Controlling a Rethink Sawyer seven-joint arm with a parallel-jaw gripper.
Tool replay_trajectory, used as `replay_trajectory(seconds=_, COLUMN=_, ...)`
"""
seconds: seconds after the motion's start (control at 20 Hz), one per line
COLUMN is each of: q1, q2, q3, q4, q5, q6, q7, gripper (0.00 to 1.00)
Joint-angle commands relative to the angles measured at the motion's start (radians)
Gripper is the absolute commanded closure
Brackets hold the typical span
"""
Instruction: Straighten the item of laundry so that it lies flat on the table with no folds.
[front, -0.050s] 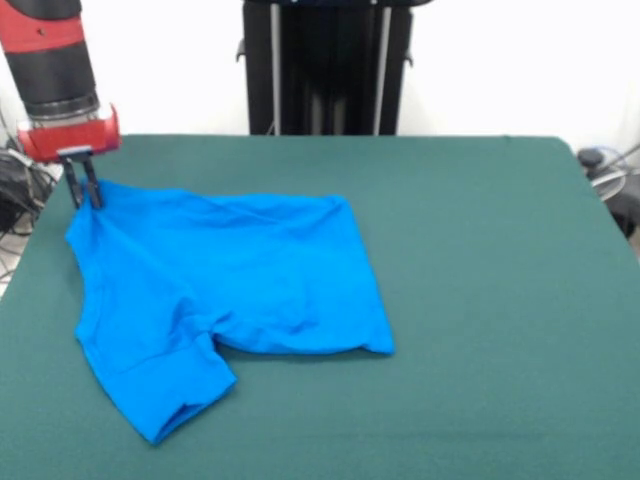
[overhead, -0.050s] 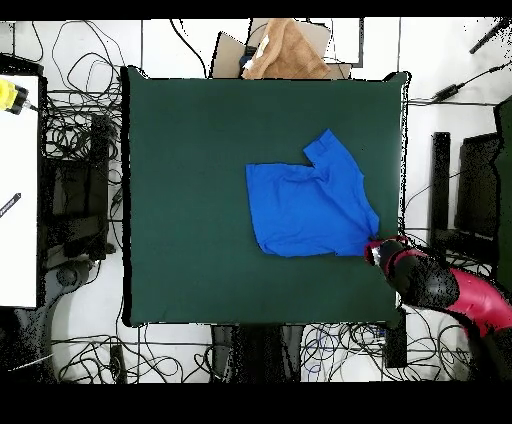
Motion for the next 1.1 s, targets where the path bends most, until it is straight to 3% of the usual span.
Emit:
replay_trajectory(seconds=0.05, q1=-0.021, q2=-0.094, q3=-0.029, q4=0.042, q5=-0.032, q6=0.131, q7=-0.103, gripper=1.0)
replay_trajectory(seconds=0.25, q1=-0.027, q2=-0.176, q3=-0.007, q4=0.077, q5=-0.007, q6=0.166, q7=-0.101, gripper=1.0)
replay_trajectory(seconds=0.6, q1=-0.025, q2=-0.108, q3=-0.017, q4=0.063, q5=-0.043, q6=0.13, q7=-0.073, gripper=1.0)
replay_trajectory(seconds=1.0, q1=-0.044, q2=-0.09, q3=-0.008, q4=0.072, q5=-0.046, q6=0.105, q7=-0.076, gripper=1.0)
replay_trajectory(seconds=1.05, q1=-0.044, q2=-0.09, q3=-0.008, q4=0.073, q5=-0.047, q6=0.104, q7=-0.075, gripper=0.0)
replay_trajectory(seconds=1.1, q1=-0.043, q2=-0.091, q3=-0.008, q4=0.074, q5=-0.047, q6=0.105, q7=-0.074, gripper=0.0)
